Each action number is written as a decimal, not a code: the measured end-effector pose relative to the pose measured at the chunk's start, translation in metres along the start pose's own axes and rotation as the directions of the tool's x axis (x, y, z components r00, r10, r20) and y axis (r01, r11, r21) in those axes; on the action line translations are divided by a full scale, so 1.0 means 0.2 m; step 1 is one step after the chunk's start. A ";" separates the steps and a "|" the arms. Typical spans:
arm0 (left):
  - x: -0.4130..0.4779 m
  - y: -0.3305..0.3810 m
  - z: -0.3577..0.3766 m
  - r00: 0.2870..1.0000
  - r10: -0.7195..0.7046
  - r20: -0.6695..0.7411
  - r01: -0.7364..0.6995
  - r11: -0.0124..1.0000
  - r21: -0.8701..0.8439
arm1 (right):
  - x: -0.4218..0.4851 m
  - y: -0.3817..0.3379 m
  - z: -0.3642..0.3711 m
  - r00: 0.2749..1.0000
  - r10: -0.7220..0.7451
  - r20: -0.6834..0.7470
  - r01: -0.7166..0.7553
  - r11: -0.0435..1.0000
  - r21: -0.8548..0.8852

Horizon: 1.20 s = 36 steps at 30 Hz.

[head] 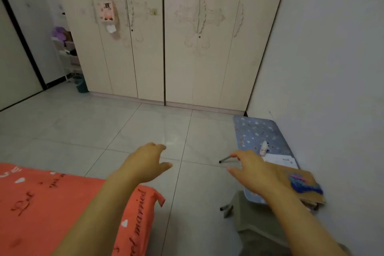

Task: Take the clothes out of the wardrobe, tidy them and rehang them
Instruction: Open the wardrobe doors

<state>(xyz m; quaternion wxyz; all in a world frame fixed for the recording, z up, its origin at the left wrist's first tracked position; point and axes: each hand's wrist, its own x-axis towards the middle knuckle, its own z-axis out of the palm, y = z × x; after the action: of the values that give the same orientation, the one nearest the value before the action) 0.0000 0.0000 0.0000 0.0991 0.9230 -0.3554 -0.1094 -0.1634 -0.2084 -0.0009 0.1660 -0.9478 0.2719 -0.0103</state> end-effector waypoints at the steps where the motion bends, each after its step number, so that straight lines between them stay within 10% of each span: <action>1: 0.08 -0.02 0.00 1.000 0.007 -0.001 -0.007 1.000 -0.011 | 0.08 -0.01 0.01 1.000 0.001 -0.006 -0.001 1.000 0.031; 36: 2.88 -0.35 -0.22 0.968 -0.204 0.145 0.212 0.976 -0.041 | 3.11 0.20 0.07 0.985 -0.081 0.155 0.066 0.993 0.102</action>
<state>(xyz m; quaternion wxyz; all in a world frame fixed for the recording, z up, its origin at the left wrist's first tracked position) 0.4743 -0.3349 -0.0515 0.0879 0.9421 -0.2593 -0.1937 0.3487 -0.5586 -0.0699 0.2322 -0.9459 0.2219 0.0463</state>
